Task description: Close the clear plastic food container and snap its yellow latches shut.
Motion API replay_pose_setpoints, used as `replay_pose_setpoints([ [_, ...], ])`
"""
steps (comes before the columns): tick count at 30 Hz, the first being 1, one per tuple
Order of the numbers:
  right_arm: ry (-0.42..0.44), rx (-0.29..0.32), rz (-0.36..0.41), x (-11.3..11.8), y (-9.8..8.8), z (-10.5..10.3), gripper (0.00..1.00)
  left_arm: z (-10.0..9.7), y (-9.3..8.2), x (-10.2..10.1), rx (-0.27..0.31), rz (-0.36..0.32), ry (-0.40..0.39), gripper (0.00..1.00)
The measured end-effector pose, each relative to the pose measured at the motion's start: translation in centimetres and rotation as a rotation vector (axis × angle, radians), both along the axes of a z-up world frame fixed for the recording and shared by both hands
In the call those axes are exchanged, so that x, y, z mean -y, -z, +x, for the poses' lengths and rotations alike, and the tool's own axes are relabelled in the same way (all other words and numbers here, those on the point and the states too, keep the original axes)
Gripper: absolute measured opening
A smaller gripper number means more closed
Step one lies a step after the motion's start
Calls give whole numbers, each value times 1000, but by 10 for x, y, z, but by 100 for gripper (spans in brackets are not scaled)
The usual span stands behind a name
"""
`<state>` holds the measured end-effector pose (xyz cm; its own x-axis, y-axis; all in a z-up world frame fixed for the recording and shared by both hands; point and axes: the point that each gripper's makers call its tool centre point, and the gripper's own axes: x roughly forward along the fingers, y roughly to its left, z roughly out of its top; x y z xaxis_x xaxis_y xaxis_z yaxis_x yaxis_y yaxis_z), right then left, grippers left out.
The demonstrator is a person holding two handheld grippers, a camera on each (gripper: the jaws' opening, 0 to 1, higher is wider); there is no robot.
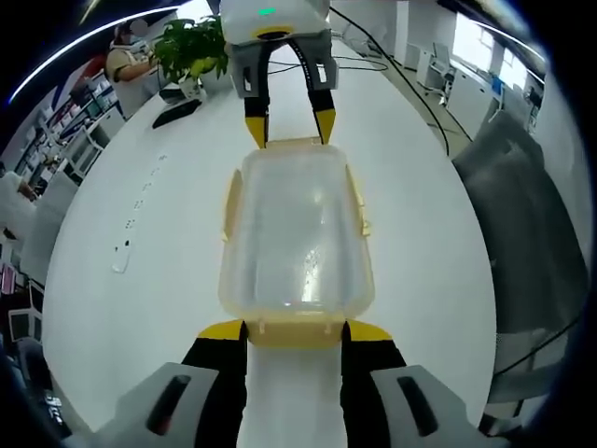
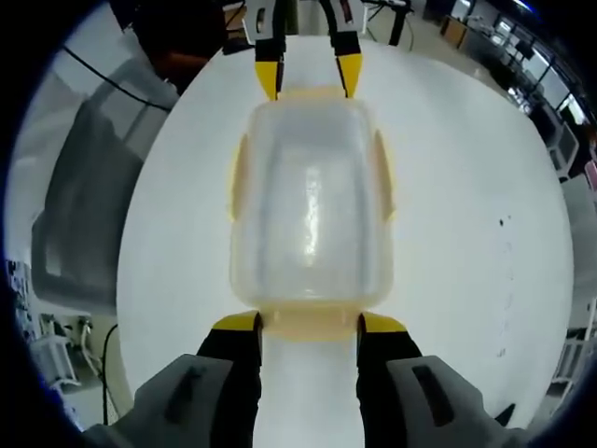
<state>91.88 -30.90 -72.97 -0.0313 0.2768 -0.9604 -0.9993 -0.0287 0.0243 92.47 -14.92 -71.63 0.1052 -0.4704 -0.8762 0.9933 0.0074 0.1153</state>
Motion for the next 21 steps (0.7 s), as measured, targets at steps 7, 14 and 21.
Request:
replay_pose_setpoints([
  [7, 8, -1, -4, -1, 0, -1, 37, 1, 2, 0, 8, 4, 9, 33],
  [14, 21, -18, 7, 0, 2, -2, 38, 1, 4, -1, 16, 7, 13, 33],
  [21, 33, -37, 4, 2, 4, -7, 40, 2, 2, -2, 9, -4, -5, 36],
])
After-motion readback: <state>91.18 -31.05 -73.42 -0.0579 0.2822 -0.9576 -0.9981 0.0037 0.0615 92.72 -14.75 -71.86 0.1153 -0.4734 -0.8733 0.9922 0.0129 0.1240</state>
